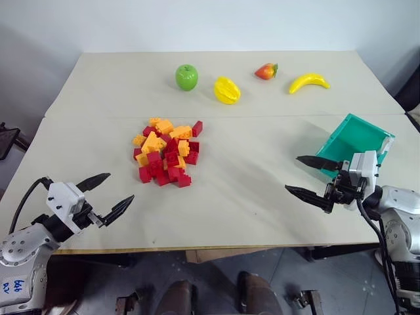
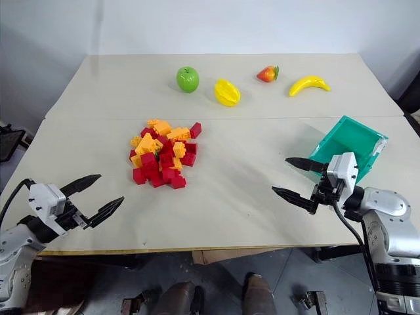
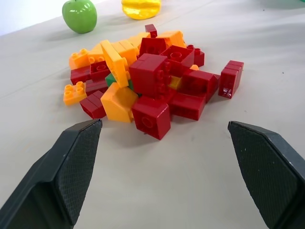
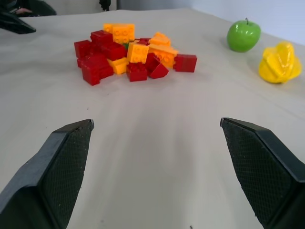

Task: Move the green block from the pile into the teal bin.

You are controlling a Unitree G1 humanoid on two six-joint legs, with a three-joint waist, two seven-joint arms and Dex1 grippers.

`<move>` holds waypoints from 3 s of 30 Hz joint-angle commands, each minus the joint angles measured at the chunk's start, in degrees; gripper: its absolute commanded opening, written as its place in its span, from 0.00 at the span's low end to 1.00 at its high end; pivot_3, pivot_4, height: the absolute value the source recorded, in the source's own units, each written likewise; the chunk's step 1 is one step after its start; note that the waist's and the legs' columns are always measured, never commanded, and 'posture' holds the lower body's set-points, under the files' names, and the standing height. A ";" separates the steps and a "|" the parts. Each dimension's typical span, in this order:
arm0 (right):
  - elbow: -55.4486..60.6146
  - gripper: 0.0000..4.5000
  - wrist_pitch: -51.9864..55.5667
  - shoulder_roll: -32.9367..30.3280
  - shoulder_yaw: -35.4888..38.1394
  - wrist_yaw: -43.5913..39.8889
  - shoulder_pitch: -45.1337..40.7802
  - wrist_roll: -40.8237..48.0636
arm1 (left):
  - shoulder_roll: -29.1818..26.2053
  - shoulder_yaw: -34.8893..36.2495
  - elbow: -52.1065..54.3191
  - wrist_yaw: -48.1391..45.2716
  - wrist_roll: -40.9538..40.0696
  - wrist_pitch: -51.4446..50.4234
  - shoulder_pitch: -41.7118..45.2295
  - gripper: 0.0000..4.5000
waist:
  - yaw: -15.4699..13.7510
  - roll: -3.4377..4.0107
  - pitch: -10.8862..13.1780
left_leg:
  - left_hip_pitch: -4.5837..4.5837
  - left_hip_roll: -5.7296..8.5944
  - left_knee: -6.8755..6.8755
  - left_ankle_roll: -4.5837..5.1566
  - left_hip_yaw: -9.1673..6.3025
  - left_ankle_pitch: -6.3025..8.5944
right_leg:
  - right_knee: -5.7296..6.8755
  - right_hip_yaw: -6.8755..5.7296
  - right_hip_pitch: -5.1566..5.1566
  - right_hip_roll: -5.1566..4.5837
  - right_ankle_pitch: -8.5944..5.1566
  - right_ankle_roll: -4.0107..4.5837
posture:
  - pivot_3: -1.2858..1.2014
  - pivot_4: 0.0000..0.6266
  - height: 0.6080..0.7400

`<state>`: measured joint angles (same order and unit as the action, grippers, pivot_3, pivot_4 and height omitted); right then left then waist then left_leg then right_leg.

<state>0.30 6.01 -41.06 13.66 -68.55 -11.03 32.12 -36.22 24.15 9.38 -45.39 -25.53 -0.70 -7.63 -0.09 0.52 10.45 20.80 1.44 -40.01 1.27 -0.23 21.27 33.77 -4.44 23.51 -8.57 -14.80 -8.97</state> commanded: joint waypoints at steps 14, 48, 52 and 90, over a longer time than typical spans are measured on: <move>9.87 0.99 2.47 8.33 -4.39 5.76 -3.56 2.80 | 11.68 13.89 -2.23 13.47 -3.77 1.10 -8.74 1.00 | 0.19 0.00 0.00 | -0.18 -0.13 0.08 -0.12 0.15 0.08 | 0.03 0.01 0.00 0.05 -0.04 0.06 | 0.52 0.24 1.00; 14.54 1.00 5.41 6.20 -4.05 7.33 -2.42 3.33 | 6.38 -23.65 -18.91 2.85 9.94 -11.96 33.92 0.01 | -0.90 -0.05 -0.02 | -0.28 0.11 0.03 -0.06 0.64 0.18 | 0.11 -0.02 0.00 0.19 -0.06 0.13 | 0.52 0.24 1.00; 16.29 1.00 6.66 6.55 -4.31 8.60 -3.01 3.92 | 8.55 -19.54 -27.18 7.78 9.67 -12.07 40.67 0.01 | -1.14 -0.06 -0.02 | -0.27 0.06 -0.03 -0.06 0.74 0.18 | 0.11 -0.06 -0.02 0.20 -0.06 0.12 | 0.52 0.24 1.00; 14.67 1.00 4.73 9.29 -6.45 8.87 -3.56 2.88 | 0.18 7.87 -3.42 0.57 -5.22 -13.98 7.27 0.20 | 0.28 -0.08 -0.02 | -0.29 -0.27 0.04 -0.09 0.49 0.22 | 0.10 -0.06 0.06 0.11 -0.04 0.09 | 0.52 0.24 1.00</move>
<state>14.14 12.22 -31.57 6.55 -58.83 -14.08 34.40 -35.66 27.77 1.80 -45.41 -28.76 -14.66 2.05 0.18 0.44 10.43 20.51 1.15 -39.97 1.18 0.27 21.50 33.84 -4.49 23.57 -8.47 -14.84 -8.87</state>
